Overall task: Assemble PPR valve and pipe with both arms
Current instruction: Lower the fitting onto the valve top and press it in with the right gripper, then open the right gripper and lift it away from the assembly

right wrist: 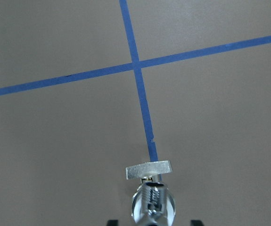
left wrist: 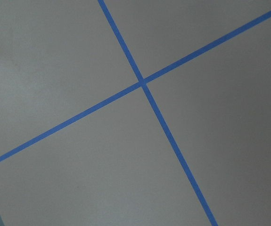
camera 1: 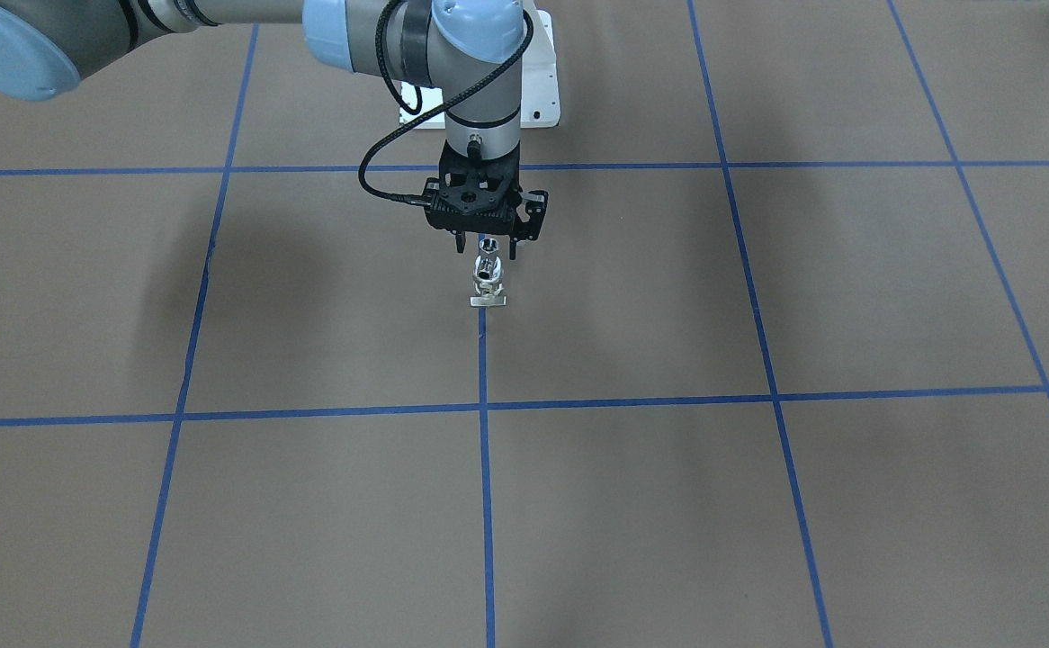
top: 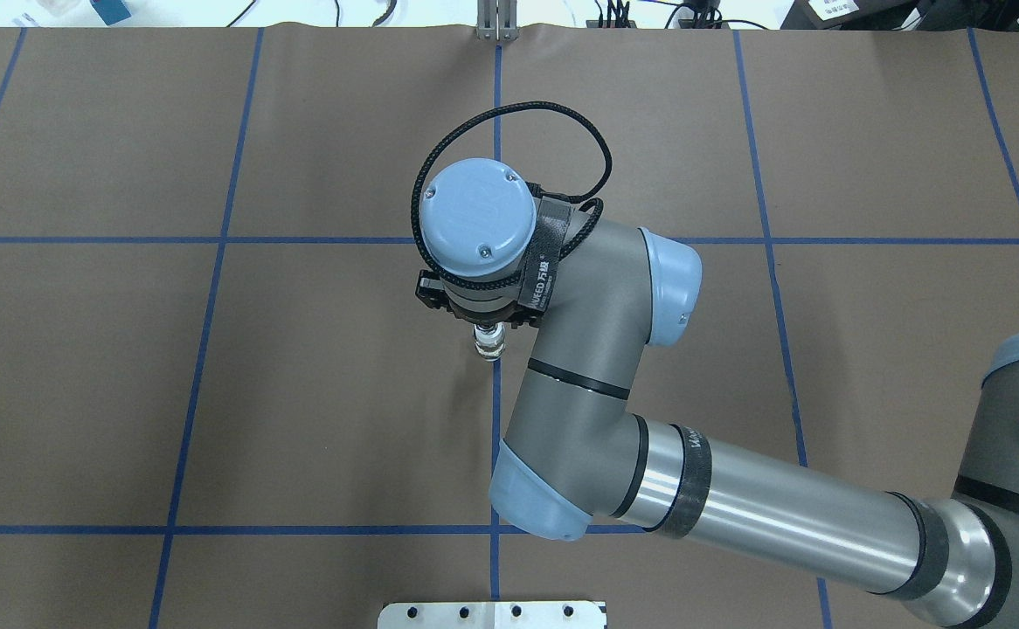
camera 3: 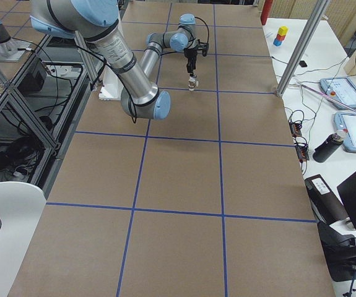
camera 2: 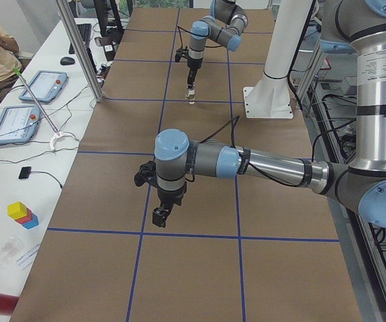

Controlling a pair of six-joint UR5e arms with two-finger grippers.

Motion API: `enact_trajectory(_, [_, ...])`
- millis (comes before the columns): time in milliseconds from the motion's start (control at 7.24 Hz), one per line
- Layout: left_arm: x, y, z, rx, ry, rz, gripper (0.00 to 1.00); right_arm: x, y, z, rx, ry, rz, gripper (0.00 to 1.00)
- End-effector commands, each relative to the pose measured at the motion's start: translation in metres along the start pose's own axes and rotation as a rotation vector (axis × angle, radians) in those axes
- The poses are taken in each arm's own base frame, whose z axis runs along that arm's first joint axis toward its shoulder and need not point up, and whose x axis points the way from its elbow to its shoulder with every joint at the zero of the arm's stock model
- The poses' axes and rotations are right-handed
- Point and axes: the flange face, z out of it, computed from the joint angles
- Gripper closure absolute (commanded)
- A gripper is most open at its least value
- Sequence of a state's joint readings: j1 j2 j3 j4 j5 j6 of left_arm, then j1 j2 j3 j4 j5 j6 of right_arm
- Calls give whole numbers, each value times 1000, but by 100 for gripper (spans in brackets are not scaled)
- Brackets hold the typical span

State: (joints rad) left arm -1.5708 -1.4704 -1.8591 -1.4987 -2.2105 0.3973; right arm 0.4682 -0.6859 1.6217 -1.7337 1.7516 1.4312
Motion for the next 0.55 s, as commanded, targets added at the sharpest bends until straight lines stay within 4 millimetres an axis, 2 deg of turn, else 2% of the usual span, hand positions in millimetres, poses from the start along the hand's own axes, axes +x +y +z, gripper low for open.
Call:
enact_trajectory(0, [-1,2,2,-4,2,-3,0,2,-10,-9,9,-7,4,0])
enact_trajectory(138, [-2,9,6,-13,5,-14,0,4,-22,-20,15,-17,14,0])
enact_trajectory(276, [-6,12,13,-25,9,-26,0,23,-41,-54,-17,-3,41,0])
enact_trajectory(414, [-11,14,20,-39,14,-38,0,52,-69,-83,-50,17,23,0])
